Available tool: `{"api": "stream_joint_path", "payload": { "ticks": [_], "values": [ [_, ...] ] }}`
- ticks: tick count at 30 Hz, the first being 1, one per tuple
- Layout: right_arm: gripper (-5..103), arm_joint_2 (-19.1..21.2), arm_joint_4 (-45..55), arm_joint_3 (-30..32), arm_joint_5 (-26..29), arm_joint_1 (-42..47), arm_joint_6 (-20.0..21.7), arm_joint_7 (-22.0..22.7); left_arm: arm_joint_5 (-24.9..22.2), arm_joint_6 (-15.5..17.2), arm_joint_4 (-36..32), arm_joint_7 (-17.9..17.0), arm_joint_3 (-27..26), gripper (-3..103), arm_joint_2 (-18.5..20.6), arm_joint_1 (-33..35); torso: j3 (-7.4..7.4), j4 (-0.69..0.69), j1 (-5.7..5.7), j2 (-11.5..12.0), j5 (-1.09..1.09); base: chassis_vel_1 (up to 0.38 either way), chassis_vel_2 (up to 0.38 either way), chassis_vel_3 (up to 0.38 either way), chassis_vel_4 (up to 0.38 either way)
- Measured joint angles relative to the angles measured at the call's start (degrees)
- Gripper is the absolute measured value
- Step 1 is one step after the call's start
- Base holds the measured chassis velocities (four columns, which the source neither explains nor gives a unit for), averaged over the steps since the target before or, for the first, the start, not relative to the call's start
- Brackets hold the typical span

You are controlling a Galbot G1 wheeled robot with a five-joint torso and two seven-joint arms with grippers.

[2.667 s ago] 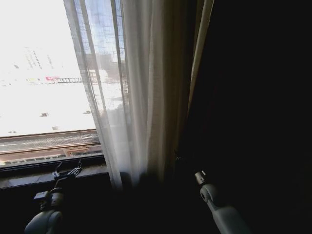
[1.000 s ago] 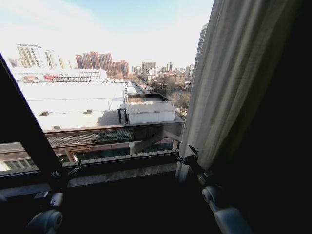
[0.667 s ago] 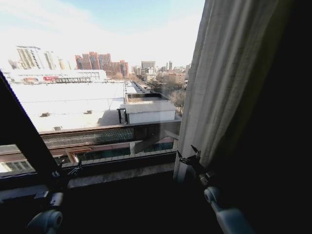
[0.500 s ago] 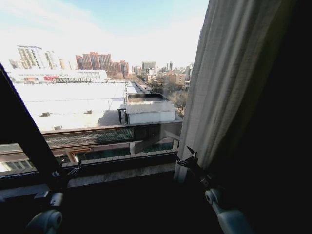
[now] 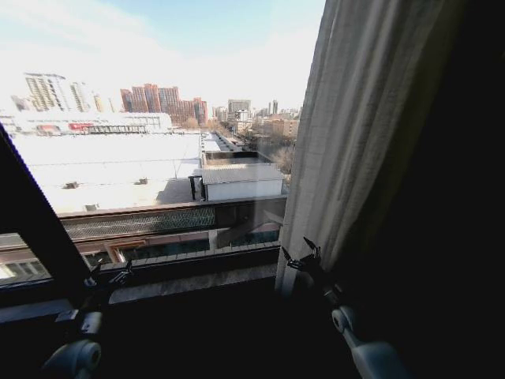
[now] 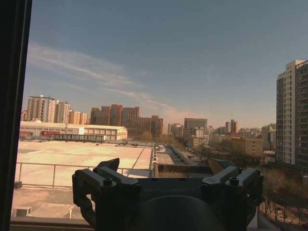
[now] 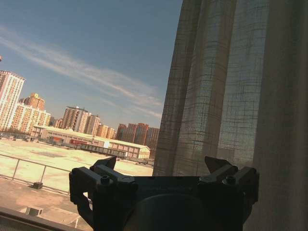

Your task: Open the curtains by pulling them apart, changing their state from closed to fully open.

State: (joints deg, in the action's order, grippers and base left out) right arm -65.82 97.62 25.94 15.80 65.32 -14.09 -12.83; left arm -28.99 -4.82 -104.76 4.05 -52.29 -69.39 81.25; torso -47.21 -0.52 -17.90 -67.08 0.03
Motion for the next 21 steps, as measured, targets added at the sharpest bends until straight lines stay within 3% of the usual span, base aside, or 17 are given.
{"api": "stream_joint_path", "payload": {
  "ticks": [21],
  "values": [
    [100, -2.86, -15.88, -5.5, -3.09, -14.32, -0.71, 4.92, 0.0, 0.0, 0.0, -0.01, -0.01, 100, 0.0, 0.0, 0.0, 0.02, 0.0, 0.01, -0.03, -0.011, -0.01, 0.009, 0.008]
  ]
}}
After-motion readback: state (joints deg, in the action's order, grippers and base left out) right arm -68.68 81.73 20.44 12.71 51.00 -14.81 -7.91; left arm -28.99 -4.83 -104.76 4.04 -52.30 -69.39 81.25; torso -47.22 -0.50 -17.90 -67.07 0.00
